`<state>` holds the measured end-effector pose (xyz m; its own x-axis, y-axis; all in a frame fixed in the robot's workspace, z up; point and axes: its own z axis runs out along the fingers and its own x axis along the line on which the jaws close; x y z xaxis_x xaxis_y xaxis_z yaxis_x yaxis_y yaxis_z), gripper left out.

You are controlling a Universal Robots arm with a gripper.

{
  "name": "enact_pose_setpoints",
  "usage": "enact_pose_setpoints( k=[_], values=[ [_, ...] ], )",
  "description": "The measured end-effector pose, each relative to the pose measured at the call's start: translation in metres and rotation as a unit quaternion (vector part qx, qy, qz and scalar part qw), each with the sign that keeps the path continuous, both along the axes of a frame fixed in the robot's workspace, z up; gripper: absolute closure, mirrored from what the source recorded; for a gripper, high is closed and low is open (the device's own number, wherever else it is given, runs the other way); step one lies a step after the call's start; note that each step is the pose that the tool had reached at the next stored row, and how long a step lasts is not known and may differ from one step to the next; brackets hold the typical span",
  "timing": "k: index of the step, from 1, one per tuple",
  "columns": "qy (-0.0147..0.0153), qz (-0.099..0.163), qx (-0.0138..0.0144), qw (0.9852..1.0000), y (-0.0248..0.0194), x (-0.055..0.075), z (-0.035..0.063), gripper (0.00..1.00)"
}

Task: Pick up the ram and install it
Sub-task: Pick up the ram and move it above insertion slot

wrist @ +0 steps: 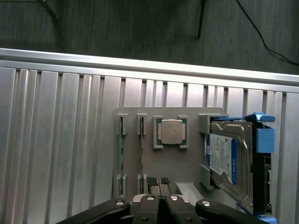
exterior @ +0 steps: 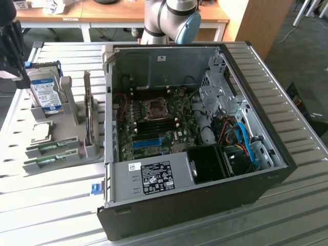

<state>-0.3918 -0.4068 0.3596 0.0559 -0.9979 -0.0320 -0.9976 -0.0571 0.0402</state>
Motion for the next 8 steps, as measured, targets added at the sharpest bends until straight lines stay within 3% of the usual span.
enact_pose_setpoints(
  k=[8],
  values=[
    [0.0000,0.000,0.0000,1.0000,0.0000,0.000,-0.0145,0.89]
  ],
)
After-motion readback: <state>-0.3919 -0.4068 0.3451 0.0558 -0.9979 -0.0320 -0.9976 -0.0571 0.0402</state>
